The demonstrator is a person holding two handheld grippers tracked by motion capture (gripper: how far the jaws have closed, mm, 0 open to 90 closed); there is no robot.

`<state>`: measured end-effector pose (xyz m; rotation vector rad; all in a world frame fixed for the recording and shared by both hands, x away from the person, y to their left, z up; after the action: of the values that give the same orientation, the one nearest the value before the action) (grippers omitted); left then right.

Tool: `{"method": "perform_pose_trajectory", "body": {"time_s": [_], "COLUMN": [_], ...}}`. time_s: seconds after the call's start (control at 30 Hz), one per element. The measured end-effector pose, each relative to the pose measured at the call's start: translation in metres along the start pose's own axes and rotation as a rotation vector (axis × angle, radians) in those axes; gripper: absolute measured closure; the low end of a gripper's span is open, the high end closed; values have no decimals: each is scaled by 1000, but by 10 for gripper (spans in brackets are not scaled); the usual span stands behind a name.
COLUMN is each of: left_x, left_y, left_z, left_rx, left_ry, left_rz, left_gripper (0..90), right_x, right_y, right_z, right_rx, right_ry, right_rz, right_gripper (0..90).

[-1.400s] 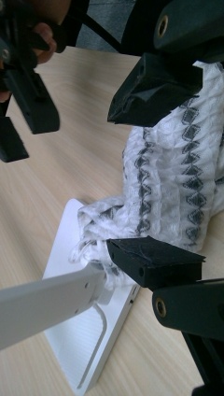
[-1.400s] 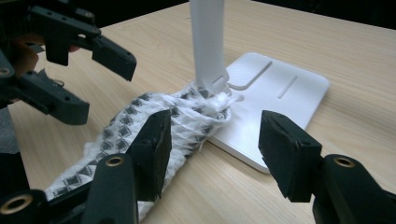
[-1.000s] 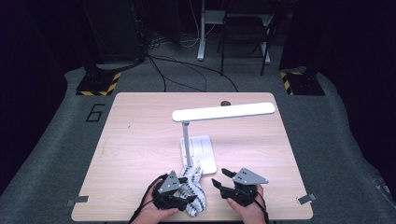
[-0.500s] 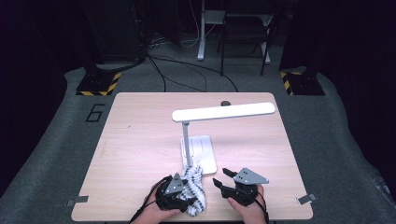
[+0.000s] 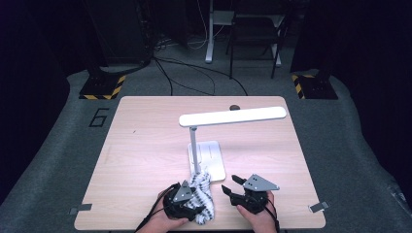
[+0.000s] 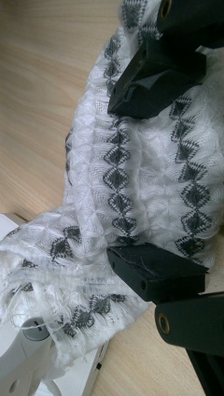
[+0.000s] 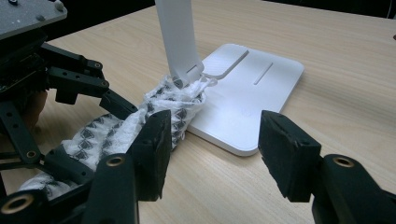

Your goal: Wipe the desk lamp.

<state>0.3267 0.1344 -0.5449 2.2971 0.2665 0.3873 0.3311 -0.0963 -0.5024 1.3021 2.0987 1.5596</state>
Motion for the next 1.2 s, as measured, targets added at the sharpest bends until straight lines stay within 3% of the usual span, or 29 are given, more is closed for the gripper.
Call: {"method": "perform_pose_trajectory", "body": {"time_s": [0.27, 0.37, 0.4, 0.43, 0.53, 0.63, 0.77, 0.8, 0.93, 1.2], "left_x": [1, 1, 1, 1, 0, -1, -2, -2, 3, 9], "left_y": [0, 0, 0, 0, 1, 2, 3, 3, 2, 4], "left_z": [-2, -3, -4, -4, -4, -5, -6, -7, -10, -25], "left_rx": [5, 4, 4, -3, 0, 4, 6, 19, 15, -25], "left_ry": [-12, -4, -19, -25, -21, -35, -28, -5, -16, 3], "left_rz": [-2, -2, 2, -1, 2, 7, 7, -2, -25, -49], "left_gripper": [373, 469, 469, 545, 659, 707, 723, 722, 722, 723], "right_x": [-2, -3, -3, -3, -2, -3, -3, -3, -4, -5], "right_y": [0, 0, 0, -1, -1, 0, -1, -1, -1, -1], "right_z": [0, 0, 0, 0, 0, 1, 1, 1, 0, 0], "right_rx": [-3, -2, -2, -2, -1, -2, 4, -2, 1, -1], "right_ry": [-4, -7, -7, -5, -4, -5, -7, -8, -6, -8], "right_rz": [15, 14, 14, 17, 18, 11, 18, 23, 16, 33], "right_gripper": [445, 445, 445, 444, 445, 444, 445, 444, 444, 444]}}
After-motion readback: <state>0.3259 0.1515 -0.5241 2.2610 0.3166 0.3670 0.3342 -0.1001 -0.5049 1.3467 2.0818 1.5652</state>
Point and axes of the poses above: each handheld gripper's, and its own axes: z roughly forward along the jaws, y roughly out of its top, x roughly to its left, the point moved 3 cm from there along z, roughly forward along the jaws, and after that the axes turned 15 degrees about z, right-handed, at the moved point
